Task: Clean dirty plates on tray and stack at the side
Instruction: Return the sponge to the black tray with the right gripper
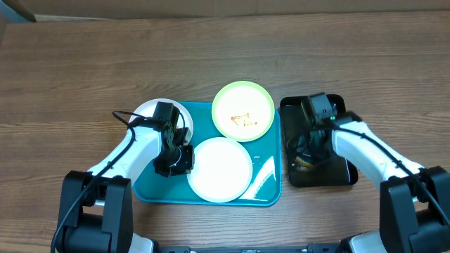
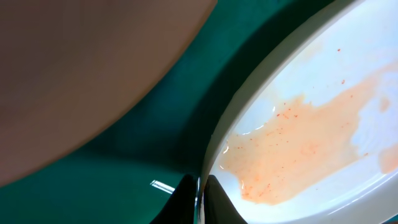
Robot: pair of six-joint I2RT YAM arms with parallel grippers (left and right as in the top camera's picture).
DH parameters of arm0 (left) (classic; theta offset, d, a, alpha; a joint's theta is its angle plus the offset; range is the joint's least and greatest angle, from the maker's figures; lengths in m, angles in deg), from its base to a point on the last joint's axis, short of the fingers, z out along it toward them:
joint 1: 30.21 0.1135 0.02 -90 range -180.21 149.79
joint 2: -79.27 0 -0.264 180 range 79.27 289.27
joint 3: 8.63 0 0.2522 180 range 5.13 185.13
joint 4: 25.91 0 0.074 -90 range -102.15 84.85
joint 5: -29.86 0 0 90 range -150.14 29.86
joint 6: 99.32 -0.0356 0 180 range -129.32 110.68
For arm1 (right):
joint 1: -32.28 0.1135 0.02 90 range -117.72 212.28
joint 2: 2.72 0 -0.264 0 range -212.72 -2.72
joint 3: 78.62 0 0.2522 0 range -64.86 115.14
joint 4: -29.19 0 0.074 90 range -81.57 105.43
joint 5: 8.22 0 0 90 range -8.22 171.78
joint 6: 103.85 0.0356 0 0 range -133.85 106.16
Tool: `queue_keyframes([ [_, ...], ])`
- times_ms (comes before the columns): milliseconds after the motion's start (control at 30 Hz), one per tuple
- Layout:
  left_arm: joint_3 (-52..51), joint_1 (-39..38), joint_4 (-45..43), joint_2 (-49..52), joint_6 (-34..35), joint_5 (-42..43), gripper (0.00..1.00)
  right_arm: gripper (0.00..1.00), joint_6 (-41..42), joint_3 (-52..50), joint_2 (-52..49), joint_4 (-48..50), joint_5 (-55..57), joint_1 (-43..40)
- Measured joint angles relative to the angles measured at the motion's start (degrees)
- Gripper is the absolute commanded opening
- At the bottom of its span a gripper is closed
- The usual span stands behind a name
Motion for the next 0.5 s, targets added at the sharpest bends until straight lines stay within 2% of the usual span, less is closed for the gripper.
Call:
queue_keyframes([
  [167,-0.07,0.0,-0.04,0.0,0.0,0.0,0.06,0.04,0.11,-5.35,2.54,8.96,-2.56,-0.39],
  [500,-0.09,0.0,0.76,0.0,0.02,0.46,0.04,0.04,0.15,-5.95,2.84,9.81,-3.48,-0.74],
])
